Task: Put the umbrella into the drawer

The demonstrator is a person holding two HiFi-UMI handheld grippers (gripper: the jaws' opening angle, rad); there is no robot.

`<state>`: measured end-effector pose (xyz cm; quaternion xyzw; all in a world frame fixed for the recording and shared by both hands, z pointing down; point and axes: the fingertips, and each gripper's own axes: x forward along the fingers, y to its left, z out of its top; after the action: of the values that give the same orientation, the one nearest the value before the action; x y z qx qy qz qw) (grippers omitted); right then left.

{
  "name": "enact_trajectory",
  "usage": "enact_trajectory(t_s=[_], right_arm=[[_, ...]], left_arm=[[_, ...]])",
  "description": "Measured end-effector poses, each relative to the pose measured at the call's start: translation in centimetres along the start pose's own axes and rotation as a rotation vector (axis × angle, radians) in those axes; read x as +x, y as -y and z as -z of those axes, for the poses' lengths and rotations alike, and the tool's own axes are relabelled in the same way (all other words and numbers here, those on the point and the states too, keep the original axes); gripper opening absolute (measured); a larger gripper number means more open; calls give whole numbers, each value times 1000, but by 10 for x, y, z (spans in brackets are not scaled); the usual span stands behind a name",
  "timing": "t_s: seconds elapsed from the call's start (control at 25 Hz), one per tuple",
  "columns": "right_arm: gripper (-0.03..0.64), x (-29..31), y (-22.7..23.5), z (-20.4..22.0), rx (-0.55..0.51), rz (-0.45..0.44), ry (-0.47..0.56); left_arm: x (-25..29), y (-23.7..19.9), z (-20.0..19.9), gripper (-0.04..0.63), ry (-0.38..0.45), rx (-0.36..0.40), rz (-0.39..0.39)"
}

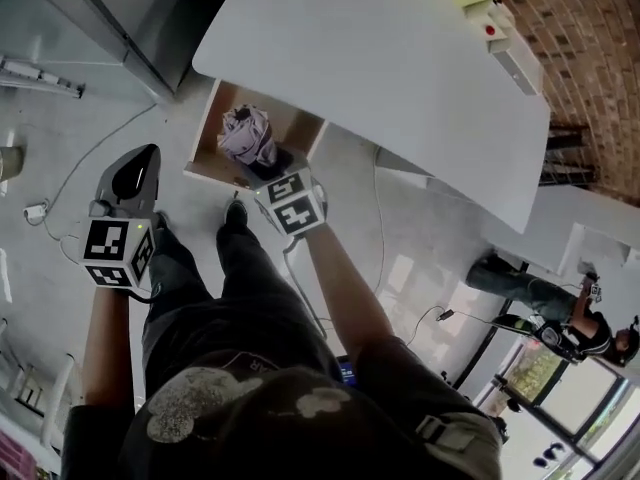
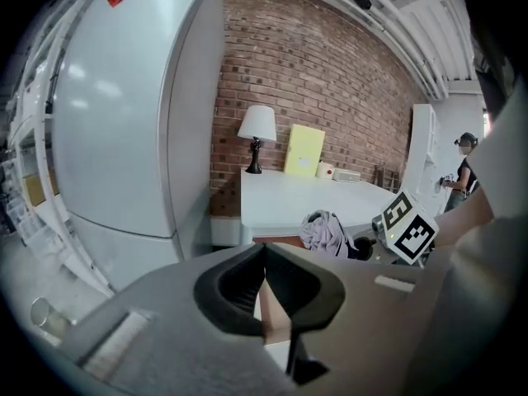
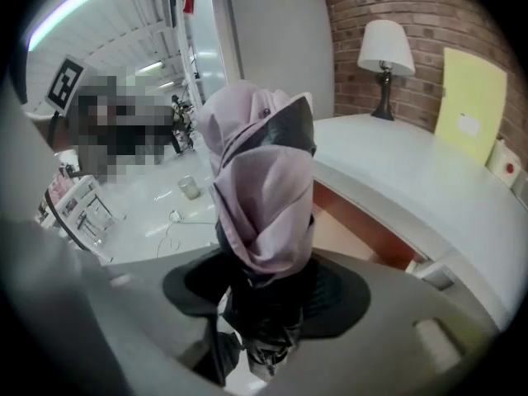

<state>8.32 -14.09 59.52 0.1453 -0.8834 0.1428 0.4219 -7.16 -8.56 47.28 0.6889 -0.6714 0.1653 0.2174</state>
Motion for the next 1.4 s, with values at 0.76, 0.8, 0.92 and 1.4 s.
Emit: enact_trajectory(t_s=[0.76,0.8,0.92,1.4], right_arm=[[238,148,48,61,83,53,-150],[238,153,51,64,89,55,-158],[238,166,57,75,95,65,-185],[239,206,69,96,59,88,-267]], left_arm=[[25,-42,82,11,-54,-122,-124],[26,-44,85,11,-54,-130,-131],[30,-49,88,11,-35,-149,-149],[44,-40,127,11,-84,-231,-123]])
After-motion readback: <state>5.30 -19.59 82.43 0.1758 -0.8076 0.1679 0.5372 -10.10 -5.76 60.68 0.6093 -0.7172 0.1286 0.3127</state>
